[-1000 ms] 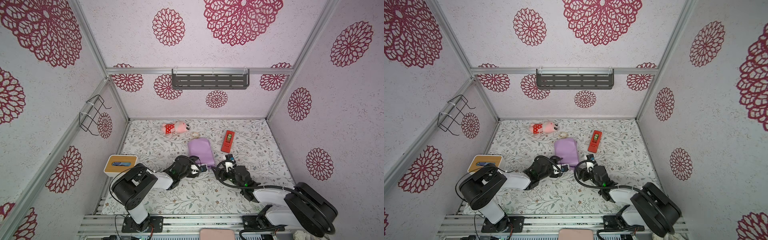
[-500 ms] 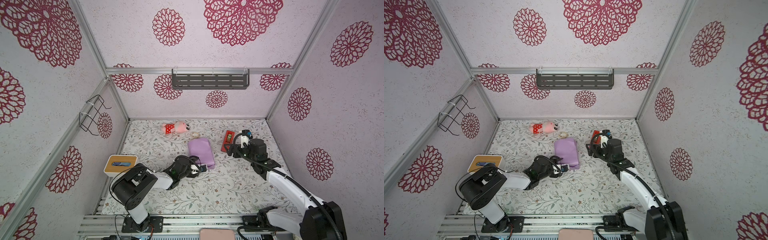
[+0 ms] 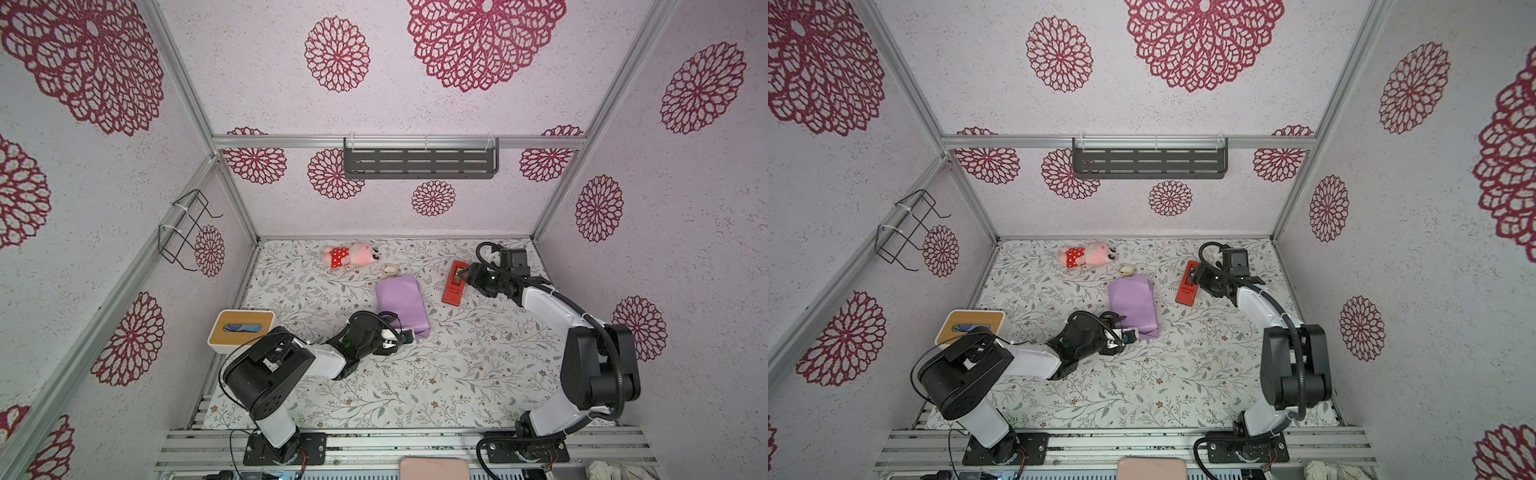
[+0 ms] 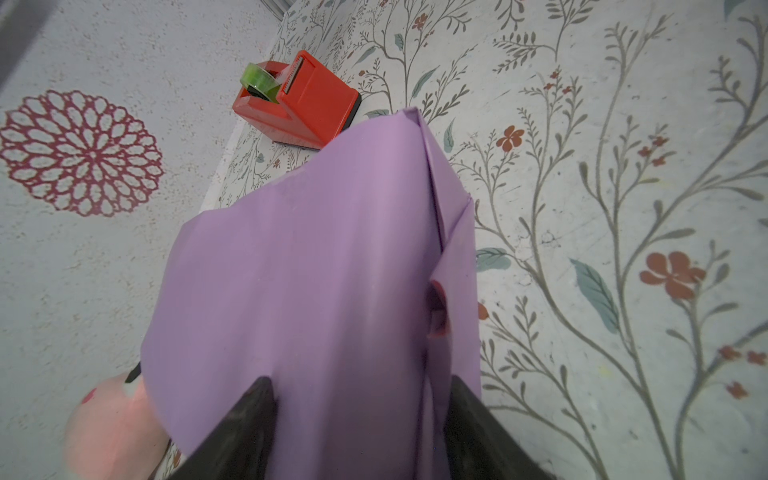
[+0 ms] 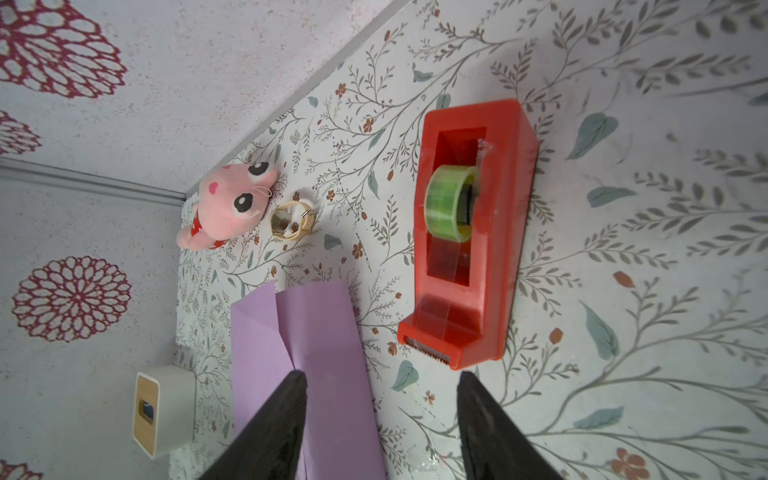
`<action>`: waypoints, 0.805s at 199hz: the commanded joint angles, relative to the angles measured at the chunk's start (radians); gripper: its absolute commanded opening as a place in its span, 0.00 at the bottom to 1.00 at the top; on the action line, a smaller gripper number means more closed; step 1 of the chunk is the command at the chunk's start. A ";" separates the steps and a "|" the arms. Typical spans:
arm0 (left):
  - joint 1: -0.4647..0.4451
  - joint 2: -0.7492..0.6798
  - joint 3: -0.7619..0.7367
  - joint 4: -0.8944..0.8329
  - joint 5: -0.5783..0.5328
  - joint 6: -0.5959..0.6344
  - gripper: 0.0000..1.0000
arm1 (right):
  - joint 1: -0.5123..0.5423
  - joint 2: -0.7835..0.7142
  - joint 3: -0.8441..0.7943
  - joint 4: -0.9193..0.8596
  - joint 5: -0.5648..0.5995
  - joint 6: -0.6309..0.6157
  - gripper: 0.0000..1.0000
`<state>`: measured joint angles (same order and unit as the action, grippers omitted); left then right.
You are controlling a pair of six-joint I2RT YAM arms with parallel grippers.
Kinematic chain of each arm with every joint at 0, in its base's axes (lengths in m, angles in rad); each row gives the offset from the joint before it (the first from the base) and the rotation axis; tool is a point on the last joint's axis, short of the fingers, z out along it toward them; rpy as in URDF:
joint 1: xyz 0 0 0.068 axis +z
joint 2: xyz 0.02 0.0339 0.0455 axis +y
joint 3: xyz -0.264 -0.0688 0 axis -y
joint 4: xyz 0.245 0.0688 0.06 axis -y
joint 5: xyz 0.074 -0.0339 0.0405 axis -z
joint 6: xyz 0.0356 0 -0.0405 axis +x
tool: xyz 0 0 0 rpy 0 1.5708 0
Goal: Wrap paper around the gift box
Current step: 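Move the right gripper to the red tape dispenser while the left holds the flap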
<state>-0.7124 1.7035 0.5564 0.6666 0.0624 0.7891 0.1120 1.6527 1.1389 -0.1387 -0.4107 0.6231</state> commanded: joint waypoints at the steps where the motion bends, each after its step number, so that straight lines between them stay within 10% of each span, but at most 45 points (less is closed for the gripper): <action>1: 0.013 0.012 -0.027 -0.086 0.008 -0.002 0.65 | -0.022 0.045 0.041 0.021 -0.056 0.073 0.56; 160: 0.016 0.018 -0.024 -0.085 0.010 -0.002 0.65 | -0.047 0.246 0.107 0.063 -0.165 0.062 0.42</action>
<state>-0.7101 1.7031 0.5564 0.6666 0.0662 0.7891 0.0689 1.8847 1.2213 -0.0929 -0.5549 0.6823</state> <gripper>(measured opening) 0.652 0.423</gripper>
